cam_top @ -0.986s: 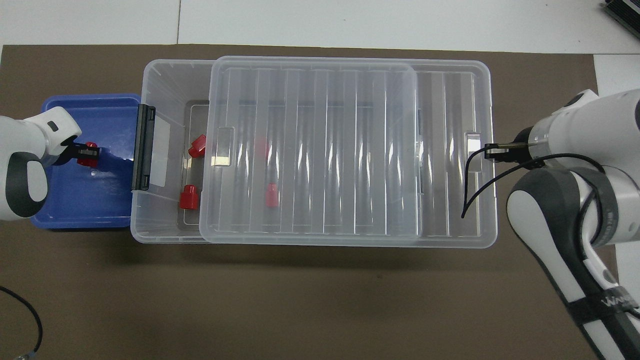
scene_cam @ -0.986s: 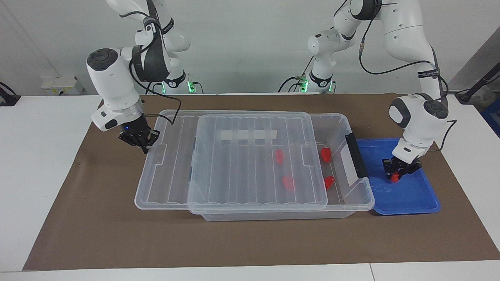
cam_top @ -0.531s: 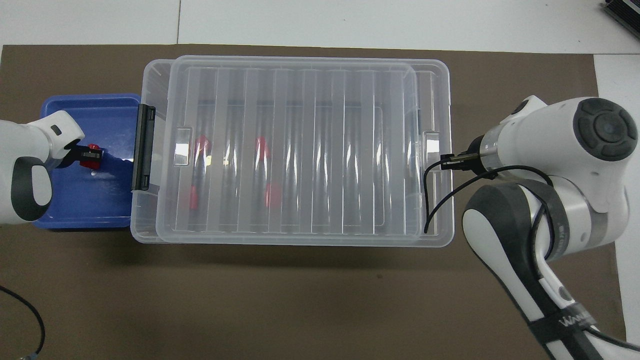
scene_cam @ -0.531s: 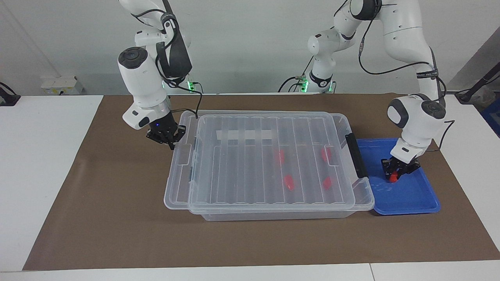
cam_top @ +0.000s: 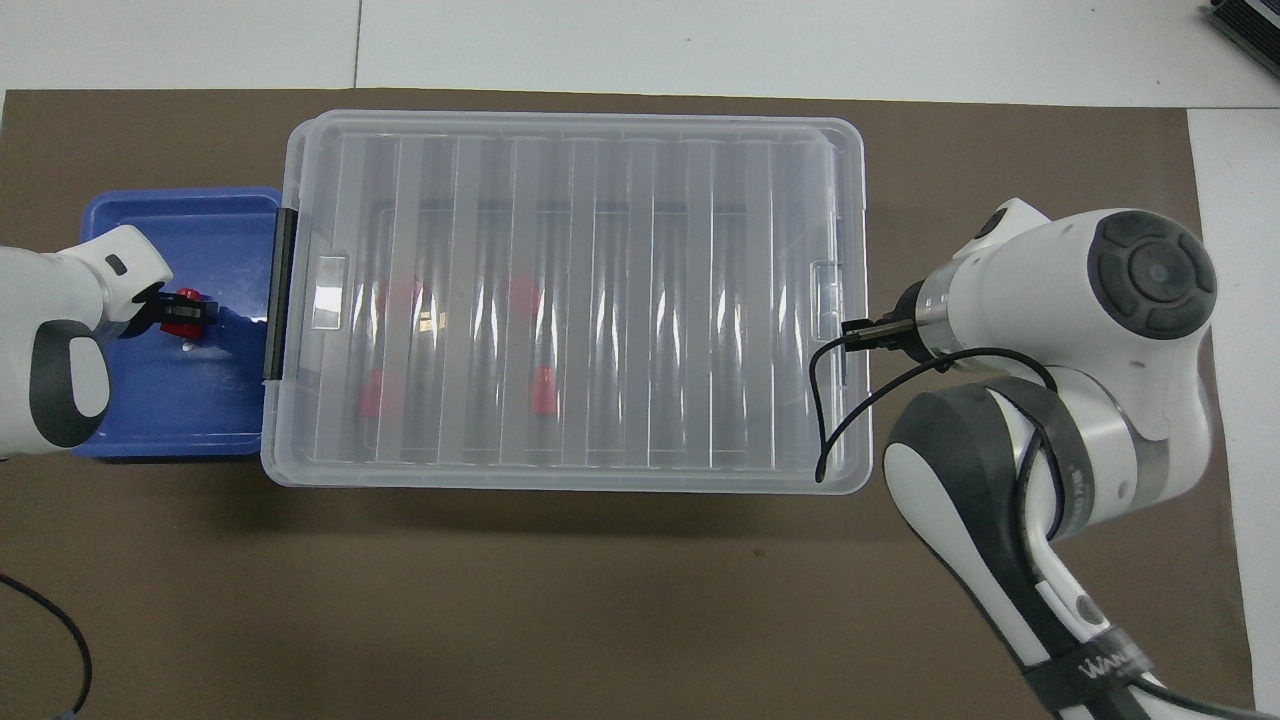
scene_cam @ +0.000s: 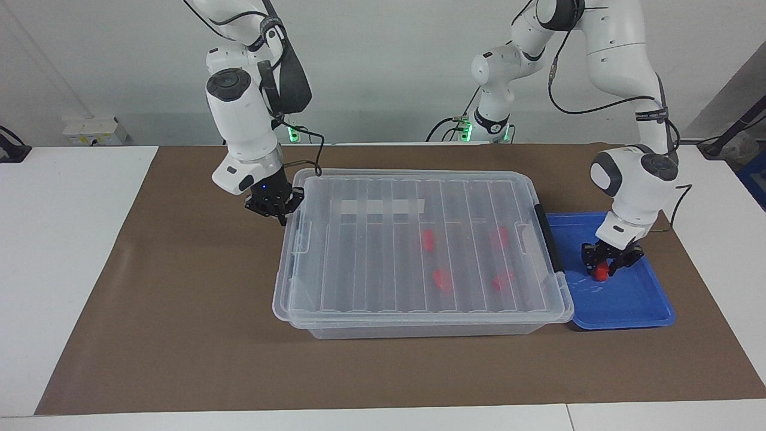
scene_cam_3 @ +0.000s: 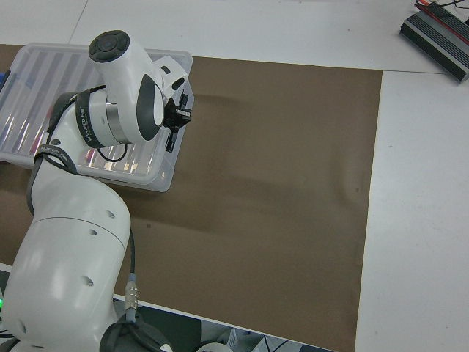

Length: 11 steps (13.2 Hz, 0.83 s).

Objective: Place red block in blue tray from box

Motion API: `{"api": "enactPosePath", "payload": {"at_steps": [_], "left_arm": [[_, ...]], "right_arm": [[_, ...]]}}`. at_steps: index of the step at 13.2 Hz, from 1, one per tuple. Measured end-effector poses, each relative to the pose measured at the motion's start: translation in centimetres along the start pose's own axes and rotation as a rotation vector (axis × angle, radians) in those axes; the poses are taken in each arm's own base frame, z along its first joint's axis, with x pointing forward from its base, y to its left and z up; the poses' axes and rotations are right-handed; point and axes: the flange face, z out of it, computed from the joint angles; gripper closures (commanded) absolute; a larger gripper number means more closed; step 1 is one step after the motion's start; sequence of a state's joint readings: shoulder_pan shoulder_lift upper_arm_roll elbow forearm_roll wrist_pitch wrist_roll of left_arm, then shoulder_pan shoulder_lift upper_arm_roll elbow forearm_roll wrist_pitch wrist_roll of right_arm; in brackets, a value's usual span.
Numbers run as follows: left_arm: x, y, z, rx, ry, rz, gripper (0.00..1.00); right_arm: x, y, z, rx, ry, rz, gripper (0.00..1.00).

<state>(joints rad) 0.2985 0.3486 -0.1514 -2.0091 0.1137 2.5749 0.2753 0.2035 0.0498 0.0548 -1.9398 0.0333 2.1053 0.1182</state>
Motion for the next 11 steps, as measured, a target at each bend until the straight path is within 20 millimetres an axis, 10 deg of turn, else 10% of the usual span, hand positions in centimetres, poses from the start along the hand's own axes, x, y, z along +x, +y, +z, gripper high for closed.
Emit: {"api": "enactPosePath", "payload": {"at_steps": [4, 6, 11], "left_arm": [[1.4, 0.1, -2.1, -0.003, -0.021, 0.008, 0.28], [3.9, 1.0, -8.0, -0.005, -0.07, 0.034, 0.0], [6.1, 8.3, -25.7, -0.015, -0.045, 0.114, 0.0]], "right_arm": [[0.0, -0.5, 0.0, 0.003, 0.012, -0.009, 1.0], [0.0, -0.5, 0.0, 0.003, 0.012, -0.009, 1.0], [0.0, 0.6, -0.2, -0.001, 0.005, 0.015, 1.0]]}}
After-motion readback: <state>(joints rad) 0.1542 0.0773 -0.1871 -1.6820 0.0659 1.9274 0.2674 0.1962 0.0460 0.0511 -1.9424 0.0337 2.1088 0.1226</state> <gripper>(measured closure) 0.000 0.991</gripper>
